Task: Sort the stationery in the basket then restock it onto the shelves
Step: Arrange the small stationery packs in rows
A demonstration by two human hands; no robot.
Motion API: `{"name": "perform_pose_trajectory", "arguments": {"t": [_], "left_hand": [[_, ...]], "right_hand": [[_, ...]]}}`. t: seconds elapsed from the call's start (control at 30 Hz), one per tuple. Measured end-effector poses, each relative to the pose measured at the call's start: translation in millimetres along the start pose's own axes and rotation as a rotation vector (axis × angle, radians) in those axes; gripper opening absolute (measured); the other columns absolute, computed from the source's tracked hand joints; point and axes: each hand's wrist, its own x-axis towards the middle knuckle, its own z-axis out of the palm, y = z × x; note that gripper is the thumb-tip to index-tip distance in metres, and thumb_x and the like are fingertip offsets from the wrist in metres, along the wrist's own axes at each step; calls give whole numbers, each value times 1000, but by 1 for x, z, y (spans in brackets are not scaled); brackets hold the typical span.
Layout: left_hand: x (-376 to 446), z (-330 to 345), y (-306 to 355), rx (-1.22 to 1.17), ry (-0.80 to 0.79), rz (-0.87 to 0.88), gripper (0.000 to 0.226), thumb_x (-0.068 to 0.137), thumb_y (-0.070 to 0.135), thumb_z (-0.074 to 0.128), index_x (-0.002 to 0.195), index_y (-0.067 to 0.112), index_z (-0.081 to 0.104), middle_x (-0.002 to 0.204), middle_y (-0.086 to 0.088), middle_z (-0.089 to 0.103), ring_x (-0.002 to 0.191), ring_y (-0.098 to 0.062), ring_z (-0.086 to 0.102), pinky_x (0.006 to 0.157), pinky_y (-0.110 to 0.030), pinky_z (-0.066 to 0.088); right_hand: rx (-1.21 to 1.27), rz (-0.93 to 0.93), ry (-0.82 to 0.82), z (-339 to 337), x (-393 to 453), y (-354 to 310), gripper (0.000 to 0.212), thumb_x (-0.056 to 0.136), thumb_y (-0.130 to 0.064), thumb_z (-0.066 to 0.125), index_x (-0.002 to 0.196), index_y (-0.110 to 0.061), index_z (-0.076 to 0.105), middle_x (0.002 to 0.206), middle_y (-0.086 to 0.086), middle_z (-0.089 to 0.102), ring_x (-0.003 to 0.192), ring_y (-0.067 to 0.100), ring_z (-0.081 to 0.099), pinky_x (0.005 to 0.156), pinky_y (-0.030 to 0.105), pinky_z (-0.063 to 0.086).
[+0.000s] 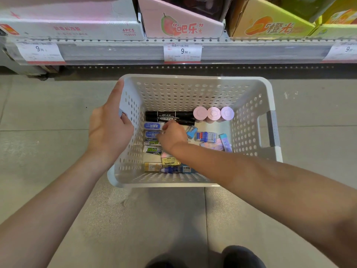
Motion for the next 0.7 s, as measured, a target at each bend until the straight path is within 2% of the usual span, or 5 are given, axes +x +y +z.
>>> {"name": "perform_pose_trajectory", "arguments": {"t": [0.1,0.2,0.4,0.57,0.7], "left_hand": [[1,0,0,4,-3,0,71,91,-1,41,151,31,22,64,3,35,53,-13,35,48,-28,31],[1,2,-1,7,3,-5,71,91,-1,42,151,31,22,64,1,37,54,-14,36,52,-32,35],[3,2,-3,26,-8,-4,71,91,0,43,151,30,20,69,-10,47,60,-23,43,59,-42,44],[1,1,-2,12,0,6,71,91,-2,43,151,28,21,63,-2,38,55,-14,37,51,-29,33],[1,1,-1,10,-1,4,71,91,-2,43,152,29,20,65,0,38,54,-12,37,47,-26,30]], "right_hand": [[-428,-232,-128,-5,-10,8,48,81,-32,71,116,-8,49,113,10,60,102,27,60,67,28,43],[-695,-360,-139,-5,-11,13,58,79,-45,69,119,-9,47,113,8,59,101,26,60,64,29,42],[-829,-501,-98,-5,-7,12,53,84,-38,65,122,-7,46,114,10,58,100,28,61,62,31,41],[-865,-587,-118,-4,-2,12,46,87,-34,63,121,-7,48,116,10,58,103,29,61,64,31,38],[-901,-594,-162,-6,1,11,46,87,-38,63,119,-7,50,116,10,58,103,28,60,66,32,40]]}}
